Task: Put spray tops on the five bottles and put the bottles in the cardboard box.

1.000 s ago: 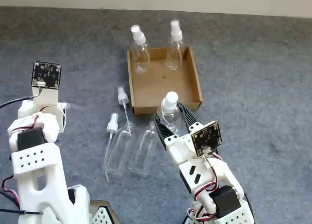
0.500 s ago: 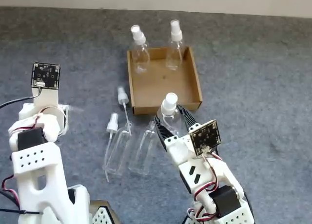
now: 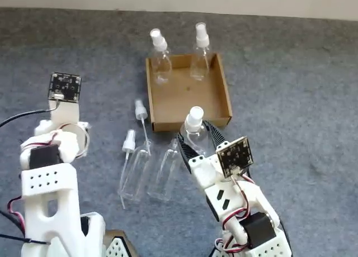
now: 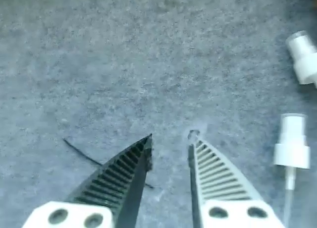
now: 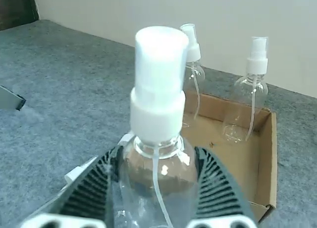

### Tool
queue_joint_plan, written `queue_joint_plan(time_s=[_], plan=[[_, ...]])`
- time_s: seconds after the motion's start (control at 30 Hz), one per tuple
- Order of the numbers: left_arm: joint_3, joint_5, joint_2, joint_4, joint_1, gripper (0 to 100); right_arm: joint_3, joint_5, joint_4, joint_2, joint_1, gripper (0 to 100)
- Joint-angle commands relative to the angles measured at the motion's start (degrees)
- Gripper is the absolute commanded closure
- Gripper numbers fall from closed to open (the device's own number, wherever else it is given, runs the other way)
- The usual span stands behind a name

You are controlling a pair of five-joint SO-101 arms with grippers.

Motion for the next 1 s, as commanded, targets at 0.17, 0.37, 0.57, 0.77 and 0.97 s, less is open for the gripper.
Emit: queue_joint_plan(time_s=[0.17, 0.37, 0.57, 0.77, 0.97], plan=[[1.80, 4.57, -0.22, 1.58, 9.89, 88, -16.75, -0.18, -0.84, 25.80, 4.88, 99.5], [-0.31, 3.60, 0.04, 1.93, 5.41, 75, -31.52, -0.35, -0.66, 44.70, 3.12, 99.5], [-0.40, 1.85, -0.40, 1.58, 5.49, 77, -41.71, -0.62, -0.75, 55.78, -3.82, 99.5], [-4.88, 4.40, -0.48, 1.49, 5.67, 77, -45.41, -7.65, -7.96, 60.00, -8.31, 99.5], [-21.05, 9.32, -0.48, 14.24, 10.07, 77, -45.67, -13.27, -17.45, 67.30, -9.98, 99.5]])
